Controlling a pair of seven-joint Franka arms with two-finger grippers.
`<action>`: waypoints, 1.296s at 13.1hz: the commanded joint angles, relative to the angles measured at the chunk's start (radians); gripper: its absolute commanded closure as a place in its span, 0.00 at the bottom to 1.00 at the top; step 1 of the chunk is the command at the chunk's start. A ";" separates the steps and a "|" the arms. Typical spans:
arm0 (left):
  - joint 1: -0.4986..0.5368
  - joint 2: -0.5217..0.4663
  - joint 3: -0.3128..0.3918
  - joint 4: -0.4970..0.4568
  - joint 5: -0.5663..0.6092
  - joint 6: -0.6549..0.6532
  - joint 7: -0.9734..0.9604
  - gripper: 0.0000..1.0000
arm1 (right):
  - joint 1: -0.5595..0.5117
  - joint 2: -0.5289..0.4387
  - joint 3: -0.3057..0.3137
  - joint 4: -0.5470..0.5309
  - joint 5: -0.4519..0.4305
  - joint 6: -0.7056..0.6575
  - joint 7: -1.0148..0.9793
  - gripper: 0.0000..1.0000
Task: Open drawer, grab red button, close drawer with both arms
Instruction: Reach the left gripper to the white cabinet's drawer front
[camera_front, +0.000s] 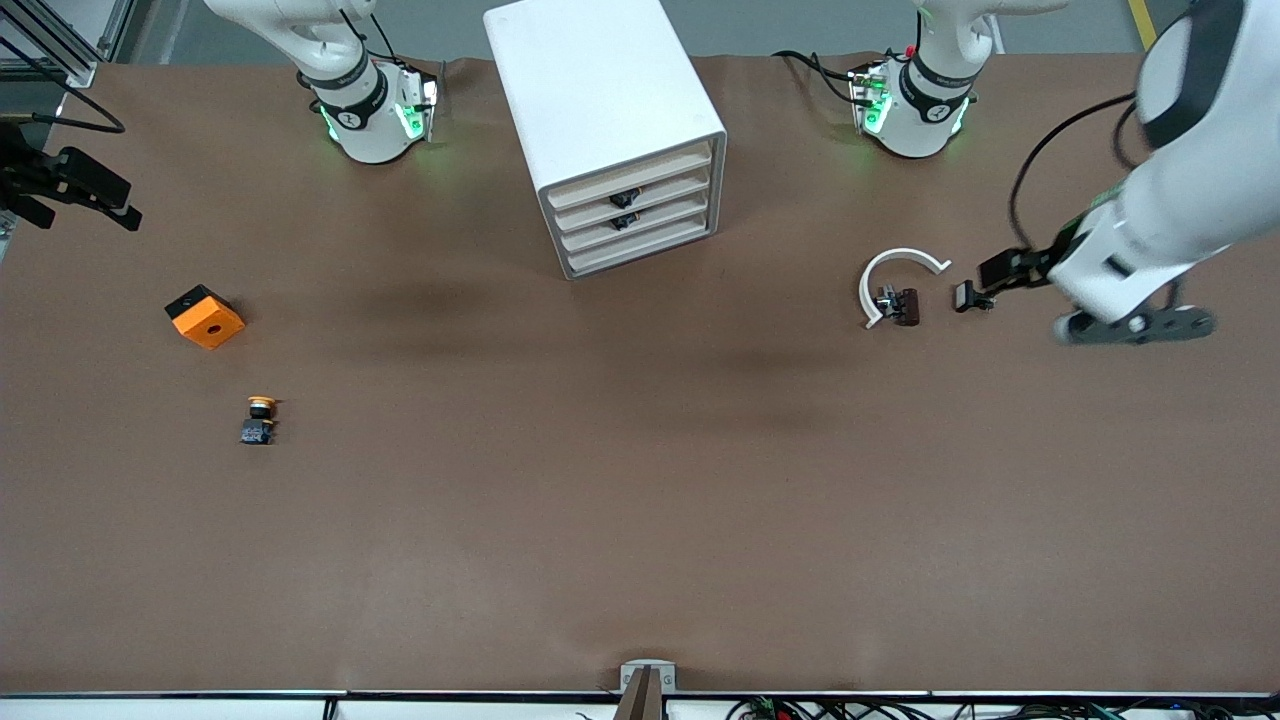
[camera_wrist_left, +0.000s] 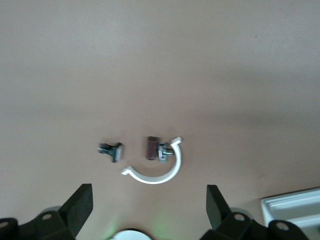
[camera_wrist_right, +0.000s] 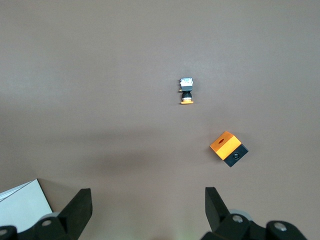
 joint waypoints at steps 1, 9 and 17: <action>-0.007 0.100 -0.093 0.026 -0.003 0.019 -0.274 0.00 | -0.009 -0.024 0.006 -0.013 0.011 0.002 0.001 0.00; -0.232 0.381 -0.147 0.033 -0.006 0.130 -1.006 0.00 | -0.010 -0.015 0.006 0.014 0.012 -0.002 0.003 0.00; -0.318 0.521 -0.147 0.027 -0.406 0.162 -1.767 0.00 | -0.012 -0.006 0.006 0.007 0.011 -0.005 0.000 0.00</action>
